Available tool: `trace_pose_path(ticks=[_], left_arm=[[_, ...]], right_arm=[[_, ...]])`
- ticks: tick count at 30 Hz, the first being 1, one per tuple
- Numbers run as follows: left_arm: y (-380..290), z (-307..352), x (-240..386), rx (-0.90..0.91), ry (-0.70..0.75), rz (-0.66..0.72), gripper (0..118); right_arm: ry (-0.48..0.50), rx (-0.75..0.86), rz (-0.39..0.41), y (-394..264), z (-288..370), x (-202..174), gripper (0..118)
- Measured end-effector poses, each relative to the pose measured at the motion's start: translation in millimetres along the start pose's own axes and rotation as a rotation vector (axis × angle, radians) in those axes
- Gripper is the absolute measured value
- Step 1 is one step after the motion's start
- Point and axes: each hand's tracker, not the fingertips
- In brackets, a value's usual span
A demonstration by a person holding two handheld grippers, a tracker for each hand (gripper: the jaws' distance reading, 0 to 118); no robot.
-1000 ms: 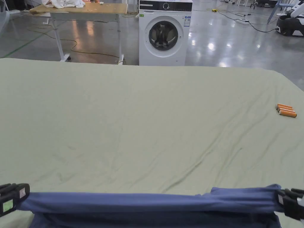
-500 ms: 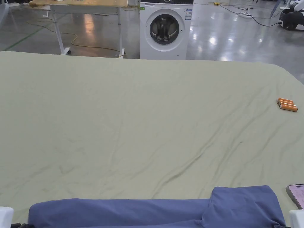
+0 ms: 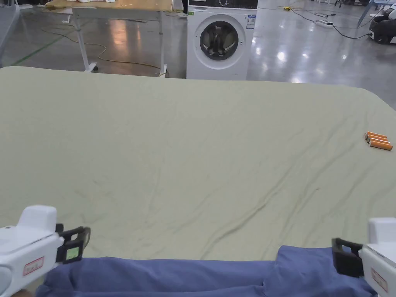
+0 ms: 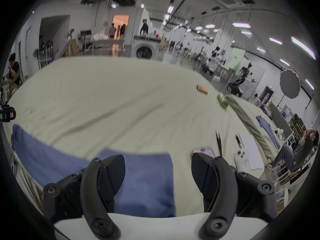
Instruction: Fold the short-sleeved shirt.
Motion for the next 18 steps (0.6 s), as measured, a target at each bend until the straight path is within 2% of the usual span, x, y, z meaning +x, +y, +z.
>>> trace_pose_path(ticks=[6,9,11,12,13,15,16,18], left_arm=[[37,-3,24,0.171,-0.028,0.021,52],[49,2,36,0.266,-0.038,0.018,50],[55,8,44,0.321,-0.012,-0.008,45],[58,11,50,0.358,0.008,-0.023,38],[59,13,53,0.389,0.019,-0.031,25],[61,18,59,0.448,0.053,-0.045,10],[62,20,63,0.471,0.066,-0.050,0],[61,25,67,0.510,0.098,-0.045,0]], right_arm=[[-0.010,0.124,-0.015,29,6,-30,83],[0.019,0.241,-0.069,37,14,-38,80],[0.036,0.343,-0.108,43,22,-46,69],[0.040,0.393,-0.120,46,25,-51,63],[0.040,0.430,-0.130,47,26,-56,51],[0.045,0.502,-0.143,51,28,-69,25],[0.059,0.547,-0.149,51,29,-73,5],[0.043,0.595,-0.153,52,29,-85,4]])
